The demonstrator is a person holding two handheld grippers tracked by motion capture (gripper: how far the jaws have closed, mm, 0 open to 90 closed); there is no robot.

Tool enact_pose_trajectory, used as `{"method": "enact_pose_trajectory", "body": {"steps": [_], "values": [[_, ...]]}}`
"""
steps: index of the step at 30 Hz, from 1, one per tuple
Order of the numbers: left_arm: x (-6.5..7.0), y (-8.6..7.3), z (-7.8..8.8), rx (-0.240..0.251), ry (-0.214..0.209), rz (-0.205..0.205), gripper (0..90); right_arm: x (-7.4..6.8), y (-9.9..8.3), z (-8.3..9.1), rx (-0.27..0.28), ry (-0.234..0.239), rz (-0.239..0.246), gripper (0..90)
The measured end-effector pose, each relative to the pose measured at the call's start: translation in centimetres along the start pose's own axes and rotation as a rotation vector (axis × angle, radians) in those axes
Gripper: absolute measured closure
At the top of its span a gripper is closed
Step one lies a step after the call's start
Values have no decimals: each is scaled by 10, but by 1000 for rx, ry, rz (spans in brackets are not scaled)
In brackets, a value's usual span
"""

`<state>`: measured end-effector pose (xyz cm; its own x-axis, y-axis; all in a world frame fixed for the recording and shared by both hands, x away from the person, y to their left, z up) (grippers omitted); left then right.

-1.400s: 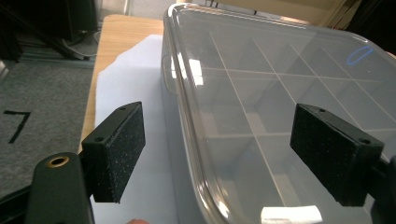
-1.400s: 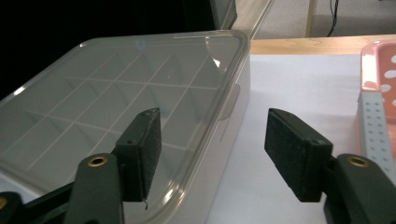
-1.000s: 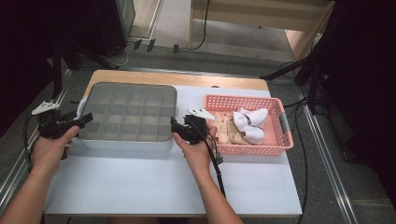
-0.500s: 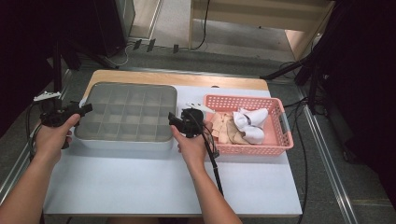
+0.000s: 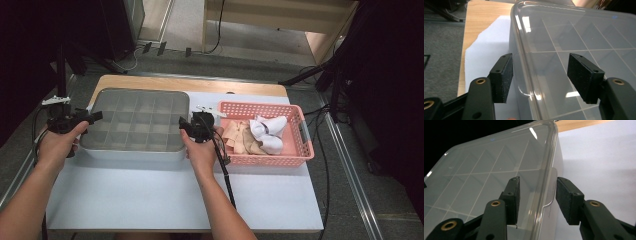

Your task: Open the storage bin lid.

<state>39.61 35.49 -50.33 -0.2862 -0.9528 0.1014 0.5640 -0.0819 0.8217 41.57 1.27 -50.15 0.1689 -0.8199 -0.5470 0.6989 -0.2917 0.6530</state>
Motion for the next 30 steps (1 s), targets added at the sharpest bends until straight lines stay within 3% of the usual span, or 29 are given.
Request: {"method": "enact_pose_trajectory", "body": {"steps": [6,11,14,19,22,25,30], "values": [[-7,-1,-4,-11,-57,87,352,2,2,-2,10,5,-34,591],[-7,-2,-6,-10,-116,154,375,3,1,-2,-22,20,-91,587],[-5,-2,-5,-9,-107,132,403,4,0,0,-44,25,-119,596],[-11,-3,-3,-10,-141,169,453,6,0,2,-55,41,-129,613],[-11,-3,-2,-14,-153,171,461,8,1,3,-74,55,-170,648],[-13,-4,0,-25,-163,197,480,10,4,5,-55,55,-180,699],[-14,-7,6,-50,-198,217,513,11,4,4,-68,70,-198,679]]}}
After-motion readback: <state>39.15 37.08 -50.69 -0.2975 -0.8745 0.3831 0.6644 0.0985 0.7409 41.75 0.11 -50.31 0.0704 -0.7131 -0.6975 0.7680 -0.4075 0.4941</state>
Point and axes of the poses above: each handheld gripper's, and its own axes: z roughly backward along the jaws, y roughly out of its top, x roughly to its right, the point moved 6 cm from there along -z, roughly forward along the jaws, and after that the axes turned 11 degrees about -z, right-handed, at the moved point
